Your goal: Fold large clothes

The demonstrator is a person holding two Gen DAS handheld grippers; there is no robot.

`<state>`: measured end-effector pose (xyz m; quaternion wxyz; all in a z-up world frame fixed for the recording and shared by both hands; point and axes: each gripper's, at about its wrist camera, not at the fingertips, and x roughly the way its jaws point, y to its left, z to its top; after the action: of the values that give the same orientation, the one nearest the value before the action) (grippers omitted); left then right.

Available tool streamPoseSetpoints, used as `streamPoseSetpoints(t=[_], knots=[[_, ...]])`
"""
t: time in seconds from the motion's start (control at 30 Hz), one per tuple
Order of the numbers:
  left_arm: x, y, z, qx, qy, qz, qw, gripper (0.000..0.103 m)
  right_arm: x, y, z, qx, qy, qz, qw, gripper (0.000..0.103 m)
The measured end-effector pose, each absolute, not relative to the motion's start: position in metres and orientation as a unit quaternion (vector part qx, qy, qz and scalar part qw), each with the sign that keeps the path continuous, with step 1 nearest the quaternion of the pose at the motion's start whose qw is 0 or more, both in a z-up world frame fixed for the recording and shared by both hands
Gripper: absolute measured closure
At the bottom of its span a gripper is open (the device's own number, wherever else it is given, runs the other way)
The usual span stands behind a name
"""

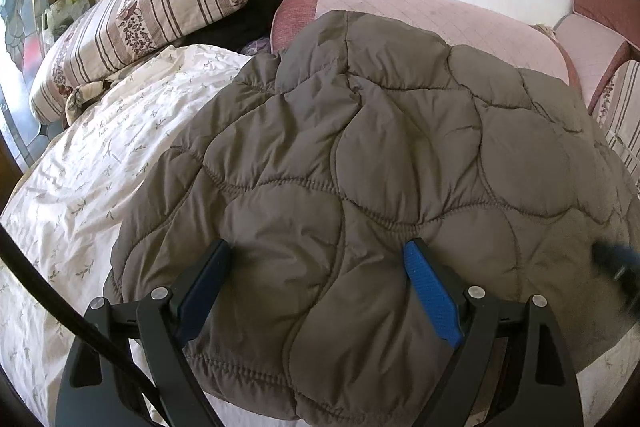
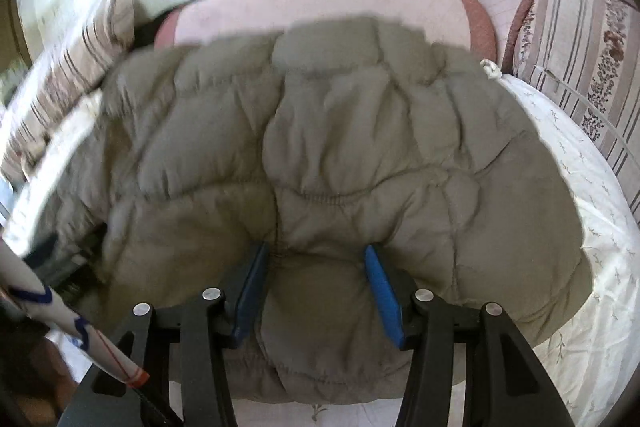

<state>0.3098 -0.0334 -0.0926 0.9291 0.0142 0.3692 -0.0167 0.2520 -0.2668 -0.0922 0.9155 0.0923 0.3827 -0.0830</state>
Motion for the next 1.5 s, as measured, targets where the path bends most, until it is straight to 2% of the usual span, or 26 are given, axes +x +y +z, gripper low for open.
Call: streamPoseSetpoints(t=[0.17, 0.3, 0.57, 0.7, 0.9, 0.97, 1.13, 1.3, 1.5], knots=[[0.309, -0.034, -0.092, 0.015, 0.368, -0.016, 0.929, 0.015, 0.247, -0.32, -0.076, 0.133, 0.347, -0.154, 0.916, 0.051], [0.31, -0.033, -0.093, 0.015, 0.368, -0.016, 0.93, 0.015, 0.25, -0.364, -0.09, 0.165, 0.367, -0.202, 0.893, 0.061], [0.311, -0.035, -0.092, 0.017, 0.368, -0.017, 0.93, 0.015, 0.264, -0.374, -0.114, 0.171, 0.407, -0.19, 0.877, 0.061], [0.312, -0.035, -0.091, 0.015, 0.367, -0.017, 0.93, 0.015, 0.26, -0.372, -0.105, 0.167, 0.392, -0.195, 0.883, 0.061], [0.319, -0.012, -0.075, -0.011, 0.336, 0.01, 0.942, 0.015, 0.243, -0.378, -0.077, 0.181, 0.328, -0.221, 0.9, 0.061], [0.328, -0.001, -0.073, -0.011, 0.325, 0.039, 0.945, 0.015, 0.244, -0.388, -0.08, 0.193, 0.333, -0.224, 0.895, 0.061], [0.365, 0.02, -0.099, -0.044, 0.392, 0.068, 0.916, 0.013, 0.249, -0.4, -0.095, 0.219, 0.359, -0.222, 0.88, 0.064], [0.372, 0.024, -0.1, -0.048, 0.393, 0.066, 0.916, 0.012, 0.261, -0.409, -0.114, 0.233, 0.391, -0.201, 0.867, 0.063], [0.366, 0.016, -0.084, -0.044, 0.339, 0.066, 0.937, 0.013, 0.252, -0.383, -0.075, 0.184, 0.323, -0.213, 0.904, 0.063]])
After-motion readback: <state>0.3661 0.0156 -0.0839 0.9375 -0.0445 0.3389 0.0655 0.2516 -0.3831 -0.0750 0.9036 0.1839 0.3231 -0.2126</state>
